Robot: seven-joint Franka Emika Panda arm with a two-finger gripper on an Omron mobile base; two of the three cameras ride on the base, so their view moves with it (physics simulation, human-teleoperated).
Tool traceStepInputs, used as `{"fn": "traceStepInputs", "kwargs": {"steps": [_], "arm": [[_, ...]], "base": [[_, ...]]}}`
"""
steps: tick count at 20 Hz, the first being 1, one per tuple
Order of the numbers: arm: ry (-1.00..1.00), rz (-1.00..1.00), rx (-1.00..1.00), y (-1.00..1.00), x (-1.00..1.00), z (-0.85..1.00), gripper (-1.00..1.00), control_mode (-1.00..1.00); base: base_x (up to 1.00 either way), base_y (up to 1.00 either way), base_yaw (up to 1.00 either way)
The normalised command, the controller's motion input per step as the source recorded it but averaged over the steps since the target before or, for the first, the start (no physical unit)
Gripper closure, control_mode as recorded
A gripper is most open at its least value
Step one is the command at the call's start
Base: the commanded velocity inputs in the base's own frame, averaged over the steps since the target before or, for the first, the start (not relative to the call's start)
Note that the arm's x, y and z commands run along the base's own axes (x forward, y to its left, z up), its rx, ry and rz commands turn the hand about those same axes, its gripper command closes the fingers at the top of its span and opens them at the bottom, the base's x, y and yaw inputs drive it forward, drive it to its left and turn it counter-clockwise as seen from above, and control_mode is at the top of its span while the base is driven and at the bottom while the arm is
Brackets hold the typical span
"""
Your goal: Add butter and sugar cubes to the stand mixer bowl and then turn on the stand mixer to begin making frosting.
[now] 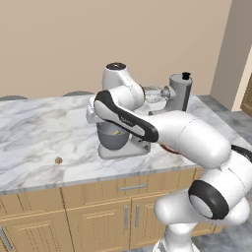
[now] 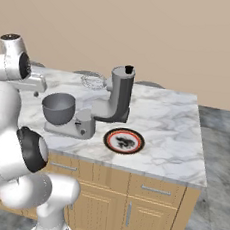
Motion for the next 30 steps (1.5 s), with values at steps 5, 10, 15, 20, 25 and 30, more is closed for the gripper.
{"fn": "traceStepInputs", "kwargs": {"steps": [5, 10, 15, 20, 25, 30], "arm": [[0.00, 0.14, 0.00, 0.85, -0.83, -0.01, -1.00, -1.00], [0.01, 0.11, 0.00, 0.77, -0.14, -0.20, -1.00, -1.00], [0.02, 0.04, -0.01, 0.70, 0.21, -0.41, -1.00, -1.00], [0.03, 0.01, -0.04, 0.52, 0.35, -0.53, -1.00, -1.00], [0.00, 0.00, -0.04, 0.16, 0.44, -0.50, -1.00, -1.00], [0.00, 0.00, -0.01, 0.03, 0.47, -0.36, -1.00, -1.00]], "base": [[0.00, 0.00, 0.00], [0.00, 0.00, 0.00], [0.00, 0.00, 0.00], [0.00, 0.00, 0.00], [0.00, 0.00, 0.00], [0.00, 0.00, 0.00]]}}
